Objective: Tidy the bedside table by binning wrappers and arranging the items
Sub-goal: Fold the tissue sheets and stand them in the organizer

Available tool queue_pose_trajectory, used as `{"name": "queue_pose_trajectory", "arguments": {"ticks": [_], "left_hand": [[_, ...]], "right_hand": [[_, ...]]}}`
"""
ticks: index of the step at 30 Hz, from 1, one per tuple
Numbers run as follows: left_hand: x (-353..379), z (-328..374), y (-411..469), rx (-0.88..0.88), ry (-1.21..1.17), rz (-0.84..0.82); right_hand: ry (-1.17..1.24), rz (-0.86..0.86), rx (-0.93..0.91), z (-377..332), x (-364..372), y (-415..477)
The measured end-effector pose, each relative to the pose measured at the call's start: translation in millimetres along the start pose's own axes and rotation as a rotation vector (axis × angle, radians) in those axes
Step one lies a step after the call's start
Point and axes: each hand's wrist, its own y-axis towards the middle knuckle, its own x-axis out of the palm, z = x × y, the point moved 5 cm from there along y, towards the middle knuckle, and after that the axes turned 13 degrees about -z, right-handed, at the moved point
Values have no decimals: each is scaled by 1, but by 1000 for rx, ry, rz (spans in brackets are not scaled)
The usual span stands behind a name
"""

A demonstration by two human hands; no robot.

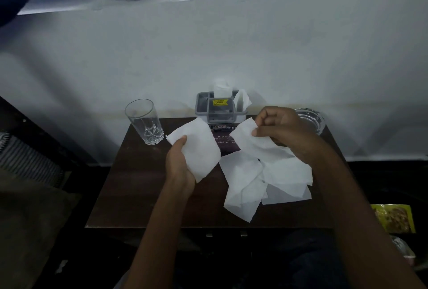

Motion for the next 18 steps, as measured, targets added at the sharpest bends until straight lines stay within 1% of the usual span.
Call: {"name": "queue_pose_trajectory", "arguments": {"ticks": [4,6,7,8,10,11,14,15,18], "left_hand": [[10,-10,-4,-126,-99,-159],[18,-15,-6,-165,-113,-242],[21,-16,-6,-151,-90,-273],[24,-16,-6,-120,-64,-283],[27,-16,-4,-98,-43,-287],[27,-18,-4,-112,-61,-307],[32,-21,-8,-220,-152,-434],[34,-22,-10,-227,-180,-482],[40,-24,-12,-224,-213,-536]], "right_hand": [[126,-203,-89,-21,21,-4],[247,-251,-125,-24,29,-1],[303,-247,-133,-24,33,1],[338,-221,-134,-22,35,4],[339,-113,-125,-16,38,10],[312,-46,-121,-12,39,12],[201,158,-77,-4,38,15],[177,213,-60,-1,38,15],[129,313,-34,6,38,17]]}}
